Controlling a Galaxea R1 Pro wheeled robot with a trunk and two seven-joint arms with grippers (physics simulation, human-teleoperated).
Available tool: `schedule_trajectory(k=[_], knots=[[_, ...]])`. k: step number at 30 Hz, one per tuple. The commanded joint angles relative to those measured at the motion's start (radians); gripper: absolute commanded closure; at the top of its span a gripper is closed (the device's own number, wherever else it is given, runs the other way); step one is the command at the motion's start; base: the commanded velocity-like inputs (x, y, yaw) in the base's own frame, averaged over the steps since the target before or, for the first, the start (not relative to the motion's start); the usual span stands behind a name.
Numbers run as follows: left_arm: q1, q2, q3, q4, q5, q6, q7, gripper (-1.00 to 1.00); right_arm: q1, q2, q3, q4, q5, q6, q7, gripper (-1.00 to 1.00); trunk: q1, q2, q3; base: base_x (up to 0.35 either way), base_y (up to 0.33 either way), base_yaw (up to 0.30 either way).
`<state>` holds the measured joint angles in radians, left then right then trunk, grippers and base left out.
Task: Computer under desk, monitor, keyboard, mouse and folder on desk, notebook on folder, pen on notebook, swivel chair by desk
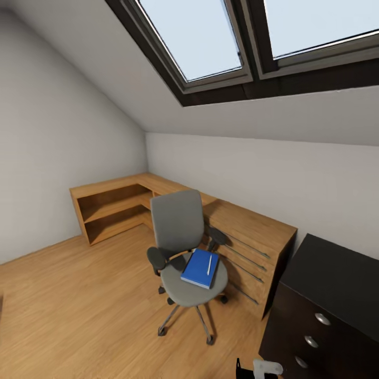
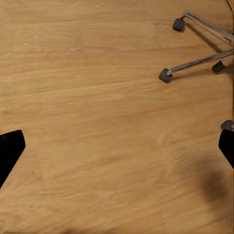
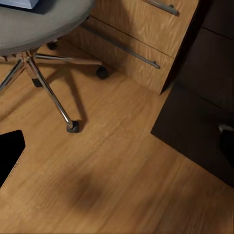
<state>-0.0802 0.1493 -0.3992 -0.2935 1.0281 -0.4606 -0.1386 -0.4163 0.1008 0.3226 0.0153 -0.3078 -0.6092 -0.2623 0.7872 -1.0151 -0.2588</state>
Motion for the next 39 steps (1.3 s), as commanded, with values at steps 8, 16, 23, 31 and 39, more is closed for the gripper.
schedule_trajectory(k=[8,16,23,31,39], knots=[[-0.001,0.0,-0.006,0.002,0.01,-0.003,-0.006,-1.0,-0.001,0.0,0.01,0.003,0.001,-0.003,-0.004,-1.0,0.0,-0.001,-0.004,0.0,0.0,0.142],[-0.002,0.093,-0.001,-0.237,0.004,0.014,0.097,-1.0,-0.004,0.005,0.013,-0.205,0.005,0.076,-0.014,-1.0,0.0,-0.001,-0.004,0.0,0.0,0.003],[-0.009,0.121,0.007,-0.7,-0.128,0.38,0.519,-1.0,-0.112,0.01,0.012,-0.382,0.002,0.393,-0.029,-1.0,0.0,-0.001,-0.004,0.0,0.0,0.0],[-0.052,0.113,0.085,-1.101,-0.173,0.633,0.752,-1.0,-0.283,0.01,-0.027,-0.347,-0.095,0.439,-0.032,-1.0,0.0,-0.001,-0.004,0.0,0.0,0.0],[-0.053,0.11,0.078,-1.109,-0.185,0.551,0.76,-1.0,-0.288,0.011,-0.015,-0.258,-0.122,0.367,-0.022,-1.0,0.0,-0.001,-0.004,0.05,0.0,0.0]])
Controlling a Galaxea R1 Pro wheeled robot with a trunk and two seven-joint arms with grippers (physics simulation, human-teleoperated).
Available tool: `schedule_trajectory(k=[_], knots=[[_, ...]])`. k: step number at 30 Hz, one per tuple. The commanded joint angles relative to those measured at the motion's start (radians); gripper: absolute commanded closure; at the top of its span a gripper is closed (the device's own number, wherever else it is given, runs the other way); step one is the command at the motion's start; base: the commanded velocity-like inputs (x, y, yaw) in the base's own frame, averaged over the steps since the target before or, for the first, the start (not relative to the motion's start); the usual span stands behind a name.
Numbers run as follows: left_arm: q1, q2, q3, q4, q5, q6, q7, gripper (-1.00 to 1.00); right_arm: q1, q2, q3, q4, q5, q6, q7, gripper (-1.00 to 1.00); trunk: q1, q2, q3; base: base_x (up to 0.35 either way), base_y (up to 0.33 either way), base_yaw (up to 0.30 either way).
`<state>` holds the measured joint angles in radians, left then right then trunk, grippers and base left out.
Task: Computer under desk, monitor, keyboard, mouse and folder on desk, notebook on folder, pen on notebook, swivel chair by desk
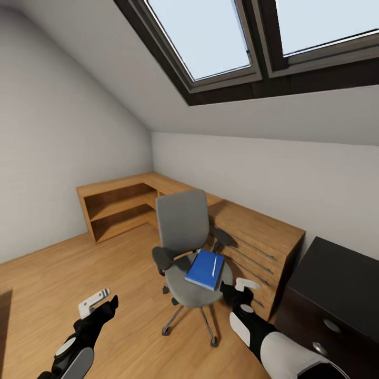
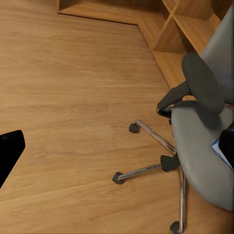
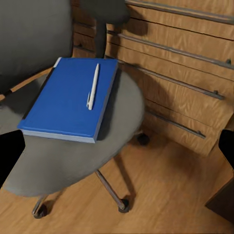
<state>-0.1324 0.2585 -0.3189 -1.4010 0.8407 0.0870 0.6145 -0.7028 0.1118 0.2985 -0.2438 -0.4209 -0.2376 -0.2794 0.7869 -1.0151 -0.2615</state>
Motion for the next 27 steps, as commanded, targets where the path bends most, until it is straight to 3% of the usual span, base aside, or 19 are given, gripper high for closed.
schedule_trajectory(k=[1,2,6,27], knots=[[-0.001,0.0,-0.01,0.001,-0.001,0.001,0.007,-1.0,-0.001,0.0,0.011,0.004,-0.004,-0.011,-0.004,-1.0,0.0,-0.001,-0.001,0.253,0.0,0.0],[-0.001,0.002,-0.026,0.005,-0.009,-0.004,0.007,-1.0,-0.001,0.001,0.016,0.012,0.006,-0.02,0.003,-1.0,0.0,-0.001,-0.001,0.317,0.0,0.0],[-0.001,0.004,-0.029,0.007,-0.007,-0.006,0.007,-1.0,-0.001,0.002,0.019,0.014,0.007,-0.023,0.029,-1.0,0.0,-0.001,-0.001,0.326,0.024,0.0],[-0.001,0.004,-0.028,0.007,-0.006,-0.004,0.007,-1.0,-0.001,0.0,0.013,0.017,0.008,-0.034,0.029,-1.0,0.0,-0.001,-0.001,0.311,0.174,0.0]])
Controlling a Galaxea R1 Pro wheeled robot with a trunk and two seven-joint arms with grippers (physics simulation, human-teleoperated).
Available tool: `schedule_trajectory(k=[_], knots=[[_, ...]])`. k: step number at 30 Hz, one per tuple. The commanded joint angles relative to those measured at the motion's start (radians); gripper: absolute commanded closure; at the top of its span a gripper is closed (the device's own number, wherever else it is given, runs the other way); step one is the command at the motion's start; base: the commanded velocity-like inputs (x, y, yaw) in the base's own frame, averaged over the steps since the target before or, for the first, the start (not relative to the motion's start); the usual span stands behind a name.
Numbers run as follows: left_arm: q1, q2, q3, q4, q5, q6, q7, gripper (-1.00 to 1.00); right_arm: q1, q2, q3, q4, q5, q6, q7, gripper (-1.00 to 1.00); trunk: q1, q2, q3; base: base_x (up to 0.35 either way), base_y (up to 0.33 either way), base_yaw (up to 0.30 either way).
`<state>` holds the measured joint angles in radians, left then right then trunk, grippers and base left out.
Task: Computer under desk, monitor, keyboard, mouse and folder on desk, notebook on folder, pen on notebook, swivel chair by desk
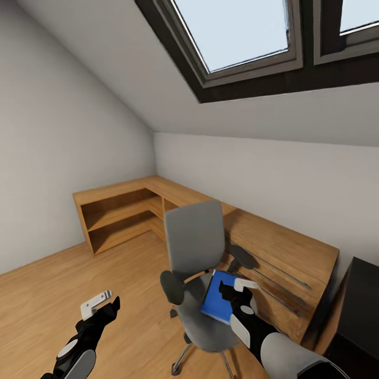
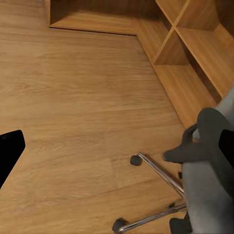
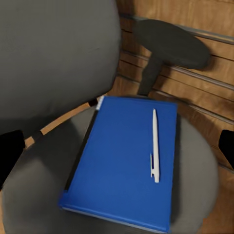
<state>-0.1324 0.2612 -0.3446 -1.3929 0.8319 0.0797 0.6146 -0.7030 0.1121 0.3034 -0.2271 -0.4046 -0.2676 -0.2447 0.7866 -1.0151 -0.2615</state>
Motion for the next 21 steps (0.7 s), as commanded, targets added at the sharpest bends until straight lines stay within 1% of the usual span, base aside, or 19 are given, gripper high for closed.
schedule_trajectory(k=[1,2,4,6,10,12,15,19,20,21], knots=[[-0.001,0.001,-0.002,-0.002,0.003,0.003,0.007,-1.0,-0.001,-0.001,0.008,0.005,-0.008,-0.015,-0.005,-1.0,0.001,-0.001,-0.001,0.315,0.055,0.0],[-0.001,0.001,-0.002,-0.002,0.003,0.003,0.007,-1.0,-0.001,-0.002,0.008,0.008,-0.008,-0.021,-0.005,-1.0,0.001,-0.001,-0.001,0.316,0.044,0.0],[-0.001,0.001,-0.003,-0.002,0.003,0.003,0.008,-1.0,-0.001,-0.003,0.009,0.035,-0.006,-0.07,-0.004,-1.0,0.001,-0.001,-0.001,0.319,0.017,0.0],[-0.001,0.0,-0.003,-0.002,0.003,0.003,0.008,-1.0,-0.001,-0.003,0.009,0.045,-0.005,-0.091,-0.004,-1.0,0.001,-0.001,-0.001,0.295,0.007,0.0],[-0.001,0.001,-0.003,-0.002,0.003,0.004,0.007,-1.0,-0.001,-0.003,0.01,0.05,-0.005,-0.098,-0.005,-1.0,0.001,-0.001,-0.001,0.108,0.002,0.0],[-0.001,0.001,-0.003,-0.002,0.002,0.005,0.007,-1.0,-0.001,-0.003,0.008,0.05,-0.006,-0.084,-0.005,-1.0,0.001,-0.001,-0.001,0.031,0.001,0.0],[-0.001,0.001,-0.004,-0.002,0.0,0.004,0.007,-1.0,-0.001,-0.009,0.005,0.051,-0.007,-0.026,-0.005,-1.0,0.001,-0.001,-0.001,0.011,0.0,0.0],[-0.001,0.001,-0.004,-0.005,-0.002,0.003,0.007,-1.0,-0.001,-0.046,0.003,0.047,-0.012,0.087,-0.005,-1.0,0.001,-0.001,-0.001,0.002,0.0,0.0],[-0.001,0.001,-0.004,-0.006,-0.002,0.003,0.007,-1.0,-0.002,-0.057,0.002,0.045,-0.013,0.13,-0.005,-1.0,0.001,-0.001,-0.001,0.0,0.0,0.0],[0.0,0.001,-0.004,-0.038,-0.002,0.002,0.007,-1.0,-0.004,-0.071,0.001,0.041,-0.014,0.201,-0.005,-1.0,0.001,-0.001,-0.001,0.0,0.0,0.0]])
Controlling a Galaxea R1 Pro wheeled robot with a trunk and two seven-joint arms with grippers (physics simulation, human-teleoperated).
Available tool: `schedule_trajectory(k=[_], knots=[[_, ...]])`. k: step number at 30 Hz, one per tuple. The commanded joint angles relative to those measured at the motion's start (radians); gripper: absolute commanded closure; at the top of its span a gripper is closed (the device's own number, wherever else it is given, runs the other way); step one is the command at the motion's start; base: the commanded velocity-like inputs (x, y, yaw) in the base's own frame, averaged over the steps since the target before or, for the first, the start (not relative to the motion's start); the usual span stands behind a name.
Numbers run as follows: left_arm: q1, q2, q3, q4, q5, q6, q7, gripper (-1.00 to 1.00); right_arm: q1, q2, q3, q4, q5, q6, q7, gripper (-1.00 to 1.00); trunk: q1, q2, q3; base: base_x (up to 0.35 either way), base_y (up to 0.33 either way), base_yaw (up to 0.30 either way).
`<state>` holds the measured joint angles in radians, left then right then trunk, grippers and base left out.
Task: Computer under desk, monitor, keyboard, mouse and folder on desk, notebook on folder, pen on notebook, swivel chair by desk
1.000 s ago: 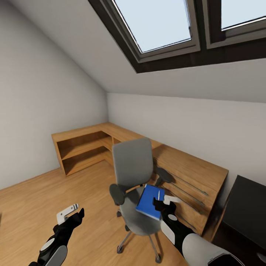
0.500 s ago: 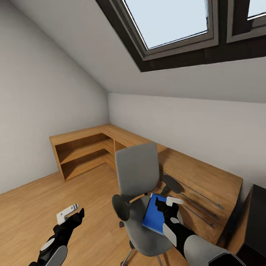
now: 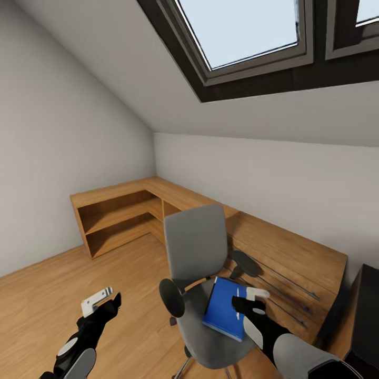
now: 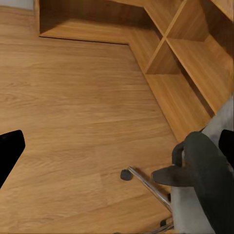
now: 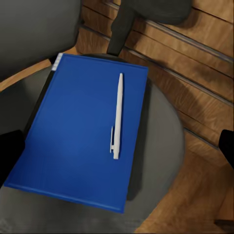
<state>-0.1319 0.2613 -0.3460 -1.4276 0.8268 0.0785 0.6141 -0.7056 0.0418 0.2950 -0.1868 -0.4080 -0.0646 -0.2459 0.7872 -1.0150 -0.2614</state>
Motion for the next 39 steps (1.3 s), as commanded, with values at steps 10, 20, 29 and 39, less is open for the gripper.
schedule_trajectory(k=[10,20,29,39], knots=[[0.0,0.002,-0.001,-0.041,0.007,0.007,0.007,-1.0,-0.002,-0.004,0.009,0.0,-0.011,0.064,-0.004,-1.0,0.0,-0.001,-0.001,0.181,0.0,0.0],[-0.001,0.003,0.036,-0.08,0.033,0.01,0.007,-1.0,-0.005,-0.007,0.009,-0.002,-0.011,0.122,-0.004,-1.0,0.004,-0.008,-0.005,0.042,0.0,0.0],[0.0,0.003,0.056,-0.085,0.079,0.016,0.007,-1.0,-0.005,-0.013,0.009,-0.002,-0.011,0.122,-0.004,-1.0,0.038,-0.071,-0.033,0.001,0.0,0.0],[0.0,0.003,0.056,-0.085,0.08,0.017,0.007,-1.0,-0.005,-0.013,0.009,-0.002,-0.011,0.12,-0.004,-1.0,0.077,-0.141,-0.064,0.0,0.0,0.0]])
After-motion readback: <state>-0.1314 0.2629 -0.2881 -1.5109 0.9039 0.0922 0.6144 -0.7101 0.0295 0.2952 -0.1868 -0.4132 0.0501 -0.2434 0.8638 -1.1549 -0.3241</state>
